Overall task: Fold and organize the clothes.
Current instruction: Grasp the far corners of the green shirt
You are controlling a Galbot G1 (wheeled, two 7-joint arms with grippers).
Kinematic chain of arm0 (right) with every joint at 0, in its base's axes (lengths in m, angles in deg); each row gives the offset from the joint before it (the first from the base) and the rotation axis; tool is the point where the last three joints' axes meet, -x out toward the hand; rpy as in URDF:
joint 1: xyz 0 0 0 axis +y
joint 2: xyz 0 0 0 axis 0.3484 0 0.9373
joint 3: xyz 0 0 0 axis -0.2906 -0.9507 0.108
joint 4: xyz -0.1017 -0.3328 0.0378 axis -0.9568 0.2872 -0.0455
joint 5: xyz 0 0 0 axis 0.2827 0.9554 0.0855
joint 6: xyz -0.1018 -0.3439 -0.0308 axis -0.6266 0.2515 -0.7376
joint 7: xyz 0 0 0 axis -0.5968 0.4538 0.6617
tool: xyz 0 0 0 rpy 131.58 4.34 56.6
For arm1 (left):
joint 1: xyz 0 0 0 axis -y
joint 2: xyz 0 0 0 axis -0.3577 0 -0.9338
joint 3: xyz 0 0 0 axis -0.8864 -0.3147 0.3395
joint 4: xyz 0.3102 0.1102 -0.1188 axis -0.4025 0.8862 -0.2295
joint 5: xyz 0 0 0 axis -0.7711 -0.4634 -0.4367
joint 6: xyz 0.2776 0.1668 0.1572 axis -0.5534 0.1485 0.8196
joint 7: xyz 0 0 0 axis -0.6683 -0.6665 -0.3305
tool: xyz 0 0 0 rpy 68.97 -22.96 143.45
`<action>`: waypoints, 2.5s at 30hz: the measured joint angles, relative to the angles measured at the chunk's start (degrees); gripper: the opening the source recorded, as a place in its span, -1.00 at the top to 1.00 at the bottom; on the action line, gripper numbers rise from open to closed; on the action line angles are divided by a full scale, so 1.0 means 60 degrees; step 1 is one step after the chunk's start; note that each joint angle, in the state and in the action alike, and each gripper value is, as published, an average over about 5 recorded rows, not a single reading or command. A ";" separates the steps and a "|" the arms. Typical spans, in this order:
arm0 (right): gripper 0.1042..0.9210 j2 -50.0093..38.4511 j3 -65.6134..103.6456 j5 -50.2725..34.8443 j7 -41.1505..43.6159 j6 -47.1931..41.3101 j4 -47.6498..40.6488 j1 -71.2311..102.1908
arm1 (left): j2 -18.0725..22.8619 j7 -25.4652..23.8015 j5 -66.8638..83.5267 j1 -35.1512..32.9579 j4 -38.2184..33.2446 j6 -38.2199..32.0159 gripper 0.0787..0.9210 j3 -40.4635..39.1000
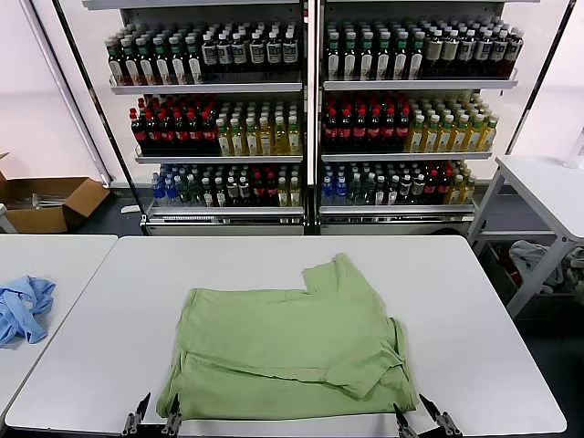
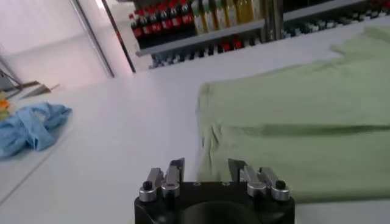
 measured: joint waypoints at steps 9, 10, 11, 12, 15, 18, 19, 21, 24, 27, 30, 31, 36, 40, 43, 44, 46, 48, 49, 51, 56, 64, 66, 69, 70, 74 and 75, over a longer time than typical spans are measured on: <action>-0.76 -0.0184 -0.0124 -0.1325 0.0349 -0.0780 -0.0472 -0.2992 | 0.0383 -0.0865 0.0029 0.1789 -0.0120 0.0303 -0.75 0.0020; -0.76 -0.0179 -0.0257 -0.1487 0.0414 -0.0879 -0.0663 -0.3486 | 0.0424 -0.0998 0.0104 0.2047 -0.0086 0.0374 -0.76 0.0006; -0.76 -0.0164 -0.0416 -0.1632 0.0476 -0.0969 -0.0883 -0.3990 | 0.0466 -0.1129 0.0189 0.2303 -0.0035 0.0447 -0.76 -0.0013; -0.76 -0.0139 -0.0599 -0.1765 0.0537 -0.1052 -0.1135 -0.4518 | 0.0510 -0.1266 0.0294 0.2572 0.0037 0.0529 -0.76 -0.0040; -0.76 -0.0010 -0.1242 -0.2056 0.0720 -0.1272 -0.2019 -0.6096 | 0.0605 -0.1667 0.0680 0.3379 0.0358 0.0786 -0.77 -0.0116; -0.76 0.0211 -0.1971 -0.2216 0.0908 -0.1490 -0.3034 -0.7576 | 0.0632 -0.2062 0.1140 0.4153 0.0806 0.1046 -0.77 -0.0162; -0.76 0.0305 -0.2220 -0.2246 0.0971 -0.1566 -0.3387 -0.8042 | 0.0631 -0.2192 0.1299 0.4400 0.0974 0.1137 -0.77 -0.0177; -0.76 0.0514 -0.2697 -0.2283 0.1100 -0.1725 -0.4092 -0.8918 | 0.0622 -0.2438 0.1605 0.4863 0.1320 0.1325 -0.77 -0.0218; -0.76 0.0879 -0.3346 -0.2298 0.1309 -0.1976 -0.5163 -1.0137 | 0.0598 -0.2785 0.2026 0.5524 0.1875 0.1625 -0.77 -0.0305; -0.76 0.1251 -0.3849 -0.2310 0.1528 -0.2205 -0.6180 -1.1181 | 0.0592 -0.3081 0.2358 0.6136 0.2445 0.1879 -0.77 -0.0419; -0.76 0.1600 -0.4223 -0.2336 0.1780 -0.2412 -0.7090 -1.2057 | 0.0584 -0.3342 0.2625 0.6681 0.2997 0.2075 -0.77 -0.0558; -0.76 0.1711 -0.4338 -0.2337 0.1875 -0.2474 -0.7374 -1.2318 | 0.0570 -0.3429 0.2710 0.6849 0.3175 0.2131 -0.77 -0.0606; -0.76 0.2203 -0.4790 -0.2235 0.2342 -0.2703 -0.8655 -1.3336 | 0.0484 -0.3912 0.3066 0.7599 0.4036 0.2344 -0.77 -0.0844; -0.76 0.2520 -0.5018 -0.2097 0.2636 -0.2820 -0.9484 -1.3786 | 0.0456 -0.4226 0.3245 0.8072 0.4667 0.2455 -0.77 -0.0972; -0.76 0.2686 -0.5120 -0.1998 0.2801 -0.2876 -0.9942 -1.3974 | 0.0450 -0.4438 0.3350 0.8330 0.5086 0.2511 -0.77 -0.1008; -0.76 0.2731 -0.5142 -0.1967 0.2849 -0.2892 -1.0067 -1.4018 | 0.0452 -0.4505 0.3384 0.8402 0.5218 0.2526 -0.77 -0.1015; -0.76 0.2803 -0.5176 -0.1905 0.2933 -0.2921 -1.0271 -1.4087 | 0.0465 -0.4637 0.3444 0.8531 0.5462 0.2553 -0.77 -0.1031; -0.76 0.2853 -0.5207 -0.1846 0.3007 -0.2945 -1.0430 -1.4143 | 0.0486 -0.4756 0.3492 0.8644 0.5688 0.2576 -0.77 -0.1047; -0.76 0.2873 -0.5220 -0.1817 0.3039 -0.2955 -1.0499 -1.4169 | 0.0497 -0.4810 0.3512 0.8691 0.5791 0.2585 -0.77 -0.1053; -0.76 0.2913 -0.5244 -0.1759 0.3097 -0.2973 -1.0624 -1.4206 | 0.0518 -0.4900 0.3553 0.8778 0.5998 0.2603 -0.77 -0.1059; -0.76 0.2990 -0.5267 -0.1654 0.3212 -0.3004 -1.0843 -1.4249 | 0.0585 -0.5025 0.3665 0.8958 0.6487 0.2628 -0.77 -0.1008; -0.76 0.3100 -0.5272 -0.1525 0.3323 -0.3033 -1.1052 -1.4261 | 0.0596 -0.5240 0.3773 0.8981 0.7078 0.2656 -0.77 -0.0867; -0.76 0.3127 -0.5271 -0.1503 0.3349 -0.3038 -1.1097 -1.4251 | 0.0604 -0.5293 0.3780 0.8960 0.7167 0.2659 -0.77 -0.0839; -0.75 0.3156 -0.5265 -0.1498 0.3404 -0.3044 -1.1180 -1.4229 | 0.0606 -0.5376 0.3777 0.8930 0.7236 0.2656 -0.73 -0.0817; -0.73 0.3165 -0.5260 -0.1499 0.3423 -0.3046 -1.1212 -1.4221 | 0.0604 -0.5408 0.3771 0.8923 0.7247 0.2653 -0.69 -0.0813; -0.52 0.3209 -0.5217 -0.1487 0.3493 -0.3044 -1.1326 -1.4173 | 0.0574 -0.5564 0.3724 0.8886 0.7266 0.2641 -0.45 -0.0803; -0.45 0.3219 -0.5204 -0.1479 0.3511 -0.3040 -1.1344 -1.4154 | 0.0564 -0.5608 0.3708 0.8873 0.7263 0.2640 -0.37 -0.0802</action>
